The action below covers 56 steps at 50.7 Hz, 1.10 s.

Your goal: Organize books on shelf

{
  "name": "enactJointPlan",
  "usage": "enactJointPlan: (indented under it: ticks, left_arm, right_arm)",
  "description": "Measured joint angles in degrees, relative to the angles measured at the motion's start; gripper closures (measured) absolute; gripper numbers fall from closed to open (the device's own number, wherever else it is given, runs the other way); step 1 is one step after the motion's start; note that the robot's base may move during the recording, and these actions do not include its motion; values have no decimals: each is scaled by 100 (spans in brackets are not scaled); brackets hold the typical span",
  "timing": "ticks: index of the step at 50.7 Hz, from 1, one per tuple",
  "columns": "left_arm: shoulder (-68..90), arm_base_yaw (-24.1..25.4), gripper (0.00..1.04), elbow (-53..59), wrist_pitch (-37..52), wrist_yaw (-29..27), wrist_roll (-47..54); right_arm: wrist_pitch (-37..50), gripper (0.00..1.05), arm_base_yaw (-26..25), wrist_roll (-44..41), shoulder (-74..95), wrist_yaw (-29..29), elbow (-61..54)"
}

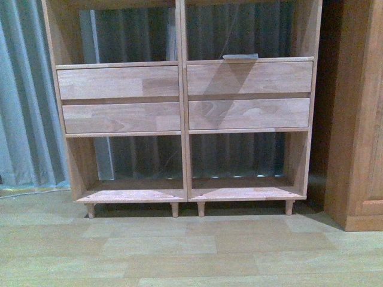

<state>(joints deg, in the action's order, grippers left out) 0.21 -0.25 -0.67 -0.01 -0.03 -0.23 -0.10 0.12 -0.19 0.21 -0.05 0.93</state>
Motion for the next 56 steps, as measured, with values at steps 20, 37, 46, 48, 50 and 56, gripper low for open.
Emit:
enactJointPlan:
  ticks: [20, 37, 46, 48, 50, 56]
  left_arm:
    - [0, 0, 7, 0, 0, 2, 0]
    - [-2, 0, 7, 0, 0, 2, 0]
    - [-2, 0, 7, 0, 0, 2, 0]
    - [0, 0, 7, 0, 0, 2, 0]
    - [-2, 0, 7, 0, 0, 2, 0]
    - [-2, 0, 7, 0, 0, 2, 0]
  right_arm:
    - [0, 7, 0, 0, 2, 0, 0]
    - [0, 7, 0, 0, 0, 0, 0]
    - [0, 7, 0, 0, 0, 2, 0]
    - [0, 7, 0, 0, 2, 0, 0]
    - [0, 7, 0, 0, 2, 0, 0]
    - [0, 7, 0, 0, 0, 2, 0]
